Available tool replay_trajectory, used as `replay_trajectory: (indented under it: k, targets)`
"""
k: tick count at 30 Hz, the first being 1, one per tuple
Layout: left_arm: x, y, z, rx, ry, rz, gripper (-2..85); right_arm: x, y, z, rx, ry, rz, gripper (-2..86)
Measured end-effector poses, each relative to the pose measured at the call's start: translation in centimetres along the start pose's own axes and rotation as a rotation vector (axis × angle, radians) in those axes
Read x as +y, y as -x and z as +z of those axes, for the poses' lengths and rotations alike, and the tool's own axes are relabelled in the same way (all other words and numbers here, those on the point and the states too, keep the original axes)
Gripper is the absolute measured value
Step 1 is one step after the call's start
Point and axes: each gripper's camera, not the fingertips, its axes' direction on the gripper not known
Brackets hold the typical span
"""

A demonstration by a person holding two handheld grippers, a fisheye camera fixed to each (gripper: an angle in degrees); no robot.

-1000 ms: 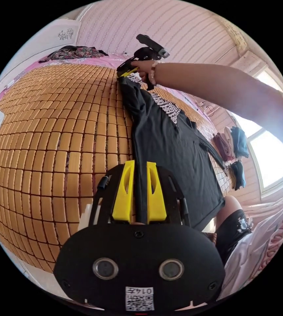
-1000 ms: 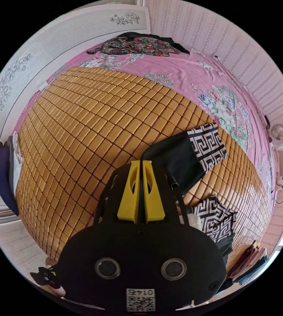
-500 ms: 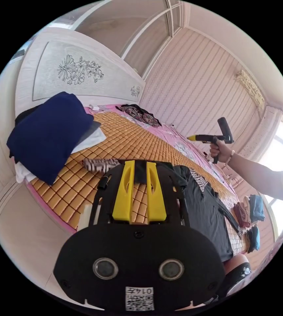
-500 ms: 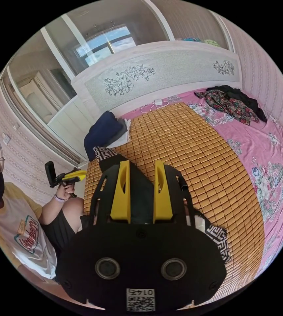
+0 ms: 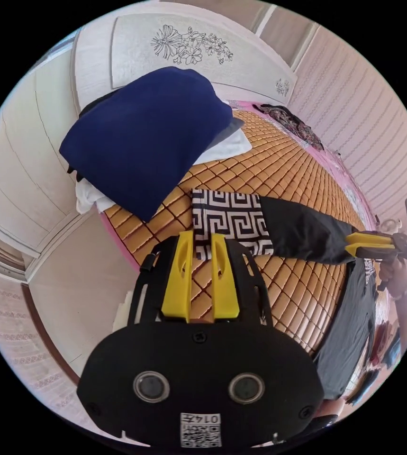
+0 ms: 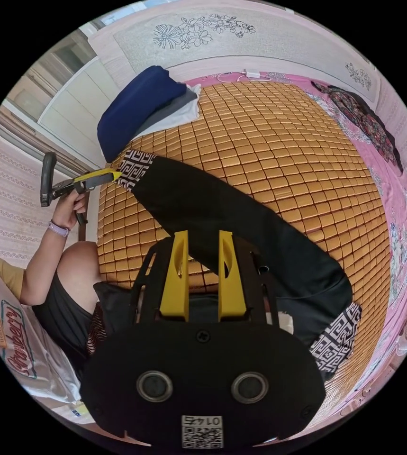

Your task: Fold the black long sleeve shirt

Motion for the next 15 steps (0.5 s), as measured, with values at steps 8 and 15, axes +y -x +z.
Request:
replay_trajectory:
  k: [8, 15]
  targets:
    - [0.6, 0.8, -0.2, -0.013, -0.074, 0.025, -0.2, 0.5, 5.0, 2.5, -0.015, -0.061, -0.018, 9.1]
    - [1.5, 1.7, 1.3, 0.048, -0.023, -0.025, 1.3, 0.6, 7.1, 4.2, 0.056, -0.013, -0.007, 9.0]
